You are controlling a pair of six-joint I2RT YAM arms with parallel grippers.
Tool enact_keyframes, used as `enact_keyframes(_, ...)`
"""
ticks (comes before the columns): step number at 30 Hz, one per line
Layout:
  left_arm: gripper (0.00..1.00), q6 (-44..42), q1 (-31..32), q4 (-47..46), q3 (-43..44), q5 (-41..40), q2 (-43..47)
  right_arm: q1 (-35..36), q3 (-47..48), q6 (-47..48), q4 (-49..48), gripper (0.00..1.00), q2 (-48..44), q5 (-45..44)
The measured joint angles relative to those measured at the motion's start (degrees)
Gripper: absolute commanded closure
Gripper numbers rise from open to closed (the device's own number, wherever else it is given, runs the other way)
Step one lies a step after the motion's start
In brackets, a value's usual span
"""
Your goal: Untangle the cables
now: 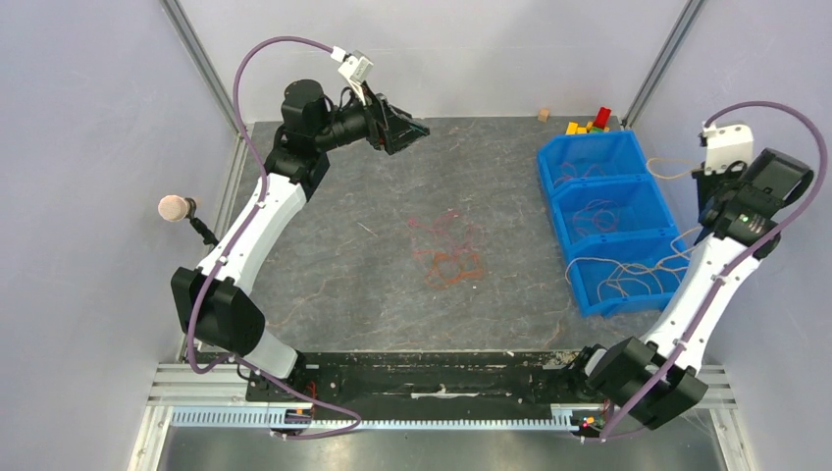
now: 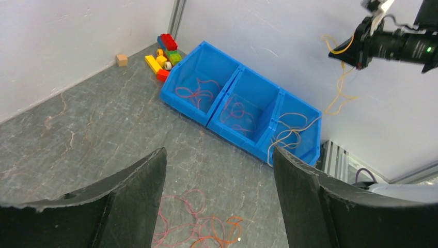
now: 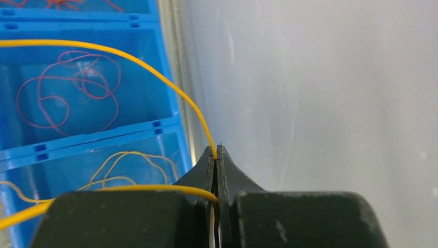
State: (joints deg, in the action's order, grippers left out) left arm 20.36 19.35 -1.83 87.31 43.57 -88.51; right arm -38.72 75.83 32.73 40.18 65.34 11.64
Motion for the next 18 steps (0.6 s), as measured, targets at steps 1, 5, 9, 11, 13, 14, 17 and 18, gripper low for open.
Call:
enact_keyframes(1,0.19,-0.4,0.0,0.3,0.0,0.0,0.0,-0.7,0.7,0.1,-0.1,1.0,0.8,0.6)
enact_keyframes(5,0.18,-1.4,0.0,1.3,-0.3,-0.2,0.0,-3.8,8.7,-0.5,0.0,1.0,5.8,3.4)
enact_keyframes(9,0.18,-1.8,0.0,2.1,-0.4,-0.6,0.0,-4.4,19.8,-3.2,-0.1,1.0,8.9,7.7)
enact_keyframes(11,0.18,-1.9,0.0,2.2,-0.4,-0.8,0.0,-4.4,23.7,-4.7,-0.3,1.0,9.3,10.7)
enact_keyframes(13,0.18,-2.0,0.0,2.2,-0.4,-1.0,0.0,-4.4,25.1,-6.1,-0.6,1.0,8.6,14.2)
enact_keyframes(14,0.18,-2.0,0.0,2.2,-0.4,-1.0,0.0,-4.3,24.9,-6.6,-0.4,1.0,7.9,15.3)
enact_keyframes(17,0.18,-2.1,0.0,2.2,-0.4,-1.0,0.0,-4.3,22.2,-7.3,-0.1,1.0,6.1,17.3)
enact_keyframes(18,0.18,-2.1,0.0,2.2,-0.4,-1.0,0.0,-4.3,21.4,-7.3,0.2,1.0,5.9,17.6)
